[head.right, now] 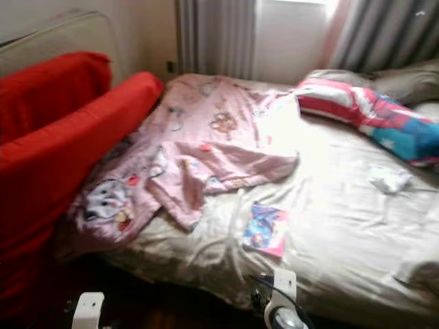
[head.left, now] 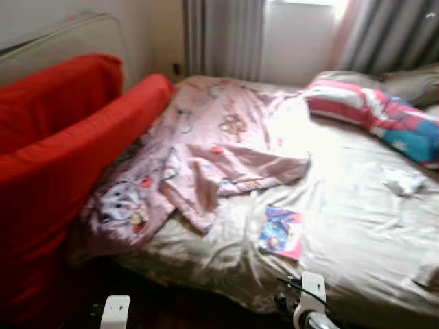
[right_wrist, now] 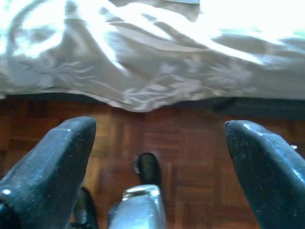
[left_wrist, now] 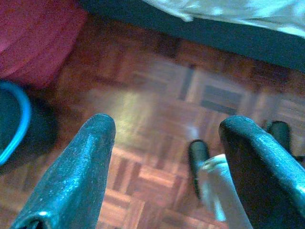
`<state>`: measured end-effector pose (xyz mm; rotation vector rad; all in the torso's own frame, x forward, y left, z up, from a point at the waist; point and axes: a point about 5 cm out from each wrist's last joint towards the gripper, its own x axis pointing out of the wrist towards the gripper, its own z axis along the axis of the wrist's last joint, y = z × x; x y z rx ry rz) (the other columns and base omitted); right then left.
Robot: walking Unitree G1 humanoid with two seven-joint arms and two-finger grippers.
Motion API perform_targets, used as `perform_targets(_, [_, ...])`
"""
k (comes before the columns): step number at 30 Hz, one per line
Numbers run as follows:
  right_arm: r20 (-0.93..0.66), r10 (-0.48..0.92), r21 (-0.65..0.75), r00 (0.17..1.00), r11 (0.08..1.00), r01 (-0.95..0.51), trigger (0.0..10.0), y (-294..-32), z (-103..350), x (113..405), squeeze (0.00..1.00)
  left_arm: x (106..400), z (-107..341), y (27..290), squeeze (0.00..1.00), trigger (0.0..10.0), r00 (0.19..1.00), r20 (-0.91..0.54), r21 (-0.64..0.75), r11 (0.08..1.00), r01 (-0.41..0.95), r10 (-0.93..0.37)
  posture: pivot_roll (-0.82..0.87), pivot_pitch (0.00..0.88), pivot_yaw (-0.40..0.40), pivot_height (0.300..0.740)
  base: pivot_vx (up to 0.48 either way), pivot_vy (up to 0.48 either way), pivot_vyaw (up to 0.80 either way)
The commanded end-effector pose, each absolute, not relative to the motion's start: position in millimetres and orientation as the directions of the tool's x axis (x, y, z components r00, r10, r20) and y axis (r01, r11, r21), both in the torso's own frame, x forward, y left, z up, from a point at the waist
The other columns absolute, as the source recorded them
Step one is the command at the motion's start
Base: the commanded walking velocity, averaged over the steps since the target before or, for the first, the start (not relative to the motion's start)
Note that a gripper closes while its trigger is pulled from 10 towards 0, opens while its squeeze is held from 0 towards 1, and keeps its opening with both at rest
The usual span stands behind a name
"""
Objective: Clean up the room
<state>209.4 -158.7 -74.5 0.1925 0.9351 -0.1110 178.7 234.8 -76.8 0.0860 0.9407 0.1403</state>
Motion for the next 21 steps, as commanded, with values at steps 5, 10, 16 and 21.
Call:
perform_targets(5, [-0.801, -0.008, 0.123, 0.598, 0.976, 0.178, 10.0, -158.5, -72.9, 212.2, 0.00, 177.6, -78.1, 232.3, 0.00, 10.0, 0.573, -0.806, 0.133, 0.989, -0.067, 0.148, 0.06, 0.000, -0.013, 0.740, 0.000, 0.000, -0.72])
perform_targets(10, [-0.784, -0.014, 0.127, 0.621, 0.975, 0.182, 10.0, -158.5, -71.3, 214.1, 0.00, 177.5, -78.2, 232.6, 0.00, 10.0, 0.571, -0.808, 0.134, 0.989, -0.066, 0.148, 0.05, 0.000, -0.010, 0.740, 0.000, 0.000, -0.71])
perform_targets(16, [-0.774, -0.040, 0.098, 0.632, 0.979, 0.181, 10.0, -160.3, -70.4, 215.1, 0.00, 177.6, -78.2, 232.3, 0.00, 10.0, 0.571, -0.808, 0.134, 0.989, -0.059, 0.144, 0.04, 0.000, -0.009, 0.740, 0.000, 0.000, 0.00])
perform_targets(21, [-0.779, -0.066, 0.057, 0.624, 0.983, 0.174, 10.0, -162.7, -71.1, 213.7, 0.00, 176.4, -78.8, 231.8, 0.00, 10.0, 0.569, -0.810, 0.135, 0.989, -0.057, 0.144, 0.03, 0.000, -0.012, 0.740, 0.000, 0.000, 0.00])
